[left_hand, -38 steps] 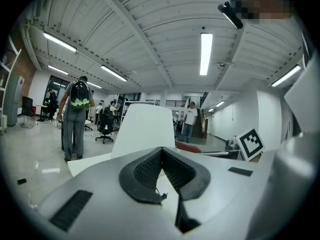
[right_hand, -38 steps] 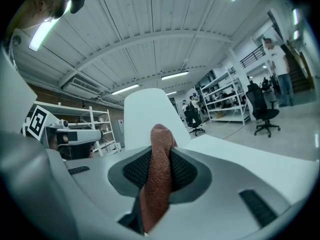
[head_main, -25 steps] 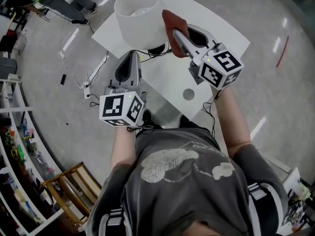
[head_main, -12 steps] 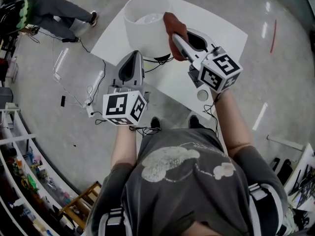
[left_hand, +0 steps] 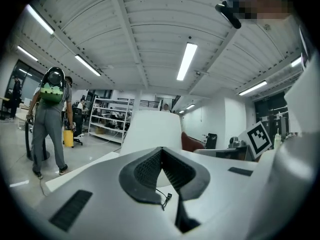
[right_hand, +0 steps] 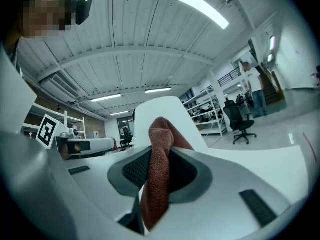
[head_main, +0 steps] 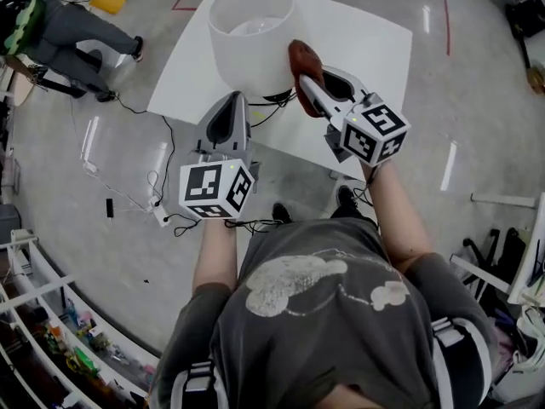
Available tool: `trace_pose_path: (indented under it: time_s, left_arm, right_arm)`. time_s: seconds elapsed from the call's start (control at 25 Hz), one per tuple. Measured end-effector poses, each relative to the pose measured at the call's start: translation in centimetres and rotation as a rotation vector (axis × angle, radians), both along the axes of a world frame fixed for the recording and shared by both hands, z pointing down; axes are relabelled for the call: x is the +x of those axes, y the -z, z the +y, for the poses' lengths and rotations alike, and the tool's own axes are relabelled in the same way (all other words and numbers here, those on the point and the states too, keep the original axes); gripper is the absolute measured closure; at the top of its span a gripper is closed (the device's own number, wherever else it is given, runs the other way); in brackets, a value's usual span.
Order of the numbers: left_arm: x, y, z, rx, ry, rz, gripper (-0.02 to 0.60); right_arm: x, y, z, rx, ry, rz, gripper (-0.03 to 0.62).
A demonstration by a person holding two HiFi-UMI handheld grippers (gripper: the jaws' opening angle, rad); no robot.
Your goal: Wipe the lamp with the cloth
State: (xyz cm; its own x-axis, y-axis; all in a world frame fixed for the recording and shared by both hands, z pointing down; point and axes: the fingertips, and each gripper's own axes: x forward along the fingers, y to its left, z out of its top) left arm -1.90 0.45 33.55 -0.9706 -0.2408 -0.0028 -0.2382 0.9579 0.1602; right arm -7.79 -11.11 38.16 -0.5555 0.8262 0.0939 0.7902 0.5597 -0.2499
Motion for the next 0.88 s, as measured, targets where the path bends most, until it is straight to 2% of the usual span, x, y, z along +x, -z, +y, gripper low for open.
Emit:
trace_pose_path:
  time_s: [0.2, 0.52, 0.68, 0.88]
  left_arm:
    - [0.2, -1.2, 0.6, 0.018, -0.062, 0.024, 0.574]
    - [1.3, -2.9, 1.2, 0.038, -0.138, 0.06, 0.574]
    - [1.0, -3.2, 1.6, 0.041, -0.139, 0.065, 0.574]
    - [0.5, -1.6, 1.3, 0.023, -0.124, 0.026, 0.574]
  right_arm:
    - [1.0, -2.8, -0.3, 0.015, -0.081, 0.063, 0.508]
    - [2.7, -4.9, -0.5, 0.052, -0.181, 0.092, 0.508]
    - [3.0, -4.3, -0.6, 0.05, -0.19, 0.084, 0.508]
    - [3.4, -1.4, -0.9, 0.032, -0.162, 0.029, 0.508]
